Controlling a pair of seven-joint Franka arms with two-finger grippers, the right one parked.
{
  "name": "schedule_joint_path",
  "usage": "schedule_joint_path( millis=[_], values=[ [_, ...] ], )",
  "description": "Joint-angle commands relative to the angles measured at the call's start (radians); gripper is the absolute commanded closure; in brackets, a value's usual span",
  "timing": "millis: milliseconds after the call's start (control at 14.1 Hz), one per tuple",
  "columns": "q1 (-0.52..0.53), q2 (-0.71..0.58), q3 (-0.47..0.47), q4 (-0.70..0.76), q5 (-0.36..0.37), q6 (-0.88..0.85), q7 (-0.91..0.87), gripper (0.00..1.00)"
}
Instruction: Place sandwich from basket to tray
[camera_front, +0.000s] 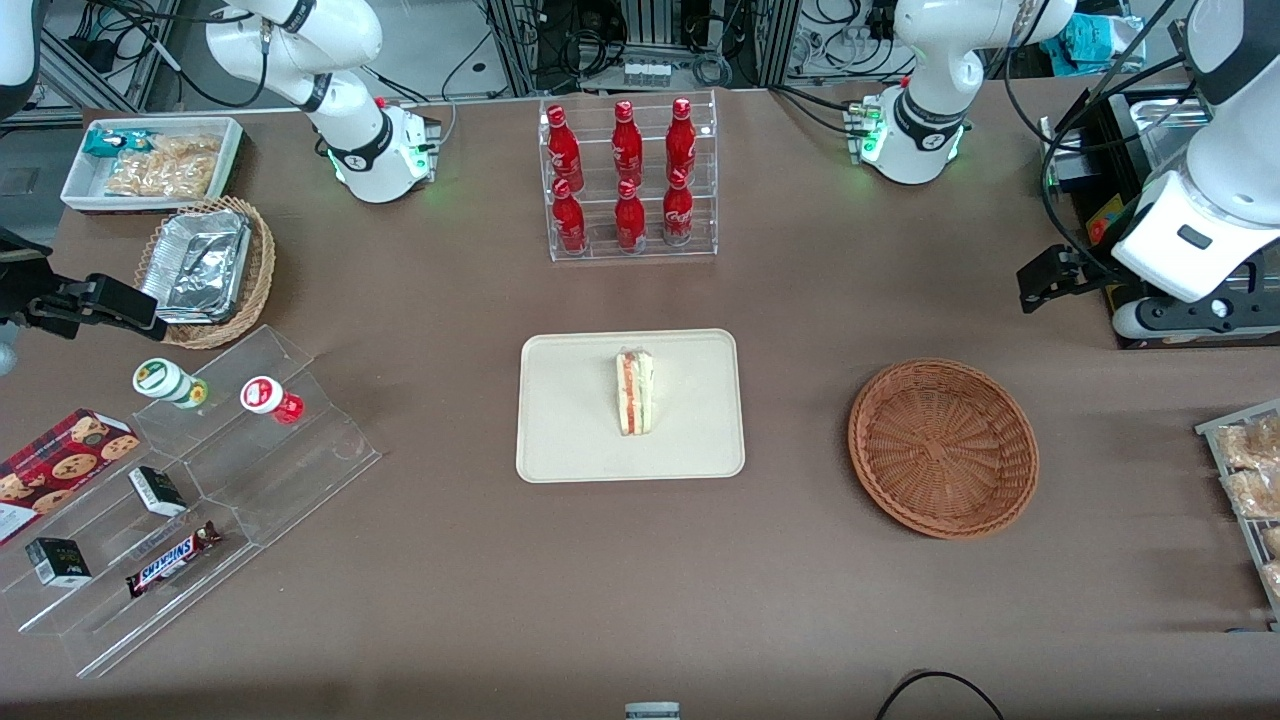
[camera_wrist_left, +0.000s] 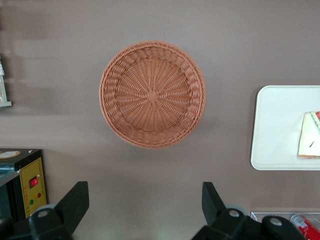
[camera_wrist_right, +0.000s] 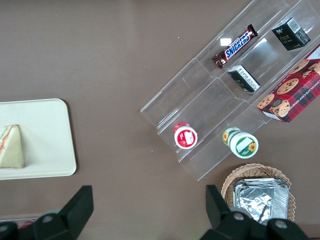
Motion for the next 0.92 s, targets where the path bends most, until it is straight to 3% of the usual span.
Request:
schedule_joint_path(
  millis=[0, 283, 495, 848],
  values=[
    [-0.005, 0.007, 0.0, 0.046, 0.006, -0.006, -0.023, 0.0],
    [0.005, 0.006, 0.003, 0.044, 0.0, -0.014, -0.038, 0.0],
    [0.04, 0.006, 0.004, 0.041, -0.072, -0.016, -0.026, 0.0],
    [0.043, 0.006, 0.003, 0.04, -0.069, -0.017, -0.021, 0.0]
  ],
)
